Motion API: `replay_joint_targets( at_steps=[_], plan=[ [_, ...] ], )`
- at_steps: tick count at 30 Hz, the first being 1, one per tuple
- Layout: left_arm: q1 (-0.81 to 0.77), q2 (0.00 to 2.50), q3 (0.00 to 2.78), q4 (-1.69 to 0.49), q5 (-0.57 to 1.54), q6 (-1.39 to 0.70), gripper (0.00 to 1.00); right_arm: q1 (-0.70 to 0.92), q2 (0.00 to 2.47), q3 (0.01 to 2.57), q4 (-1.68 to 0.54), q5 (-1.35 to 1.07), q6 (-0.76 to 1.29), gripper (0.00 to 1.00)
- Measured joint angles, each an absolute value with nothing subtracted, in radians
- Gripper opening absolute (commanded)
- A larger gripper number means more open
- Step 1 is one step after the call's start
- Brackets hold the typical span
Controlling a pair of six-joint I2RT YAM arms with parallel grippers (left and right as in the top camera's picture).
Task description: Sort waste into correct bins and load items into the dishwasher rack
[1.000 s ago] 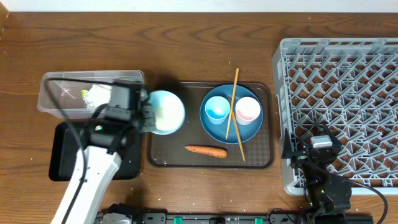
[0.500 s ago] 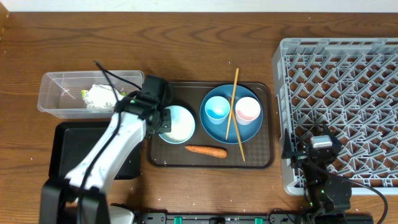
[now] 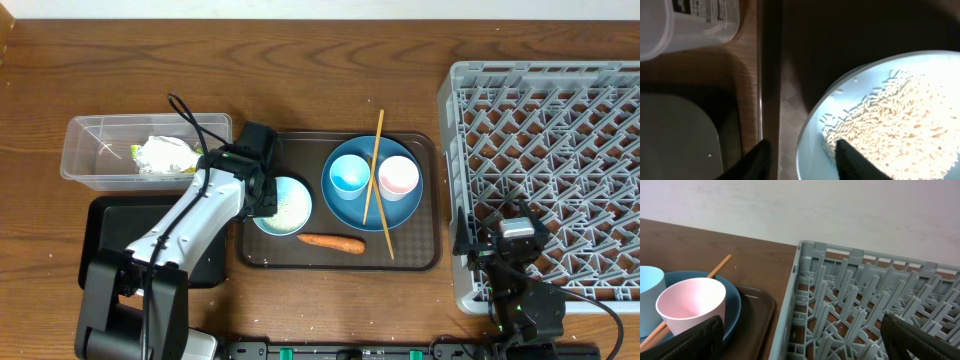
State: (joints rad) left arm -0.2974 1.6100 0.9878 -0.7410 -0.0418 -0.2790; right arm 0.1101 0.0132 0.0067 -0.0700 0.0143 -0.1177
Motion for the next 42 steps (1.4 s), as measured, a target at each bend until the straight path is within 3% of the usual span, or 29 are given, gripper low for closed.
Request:
replay_joint_targets(
  at_steps=[8, 16, 42],
  plan=[
    [-0.297, 1.488, 1.114, -0.847, -0.017, -0.26, 0.52, 0.11, 0.013, 0.007, -0.07, 0.014, -0.118, 0.99],
    [-0.298, 1.307, 1.143, -0.896, 0.229, -0.253, 0.53, 0.11, 0.013, 0.007, -0.07, 0.014, -0.118, 0.99],
    [-0.468, 1.571, 1.039, -0.843, 0.299, -0.131, 0.52, 0.11, 0.013, 0.007, -0.07, 0.014, -0.118, 0.99]
  ],
)
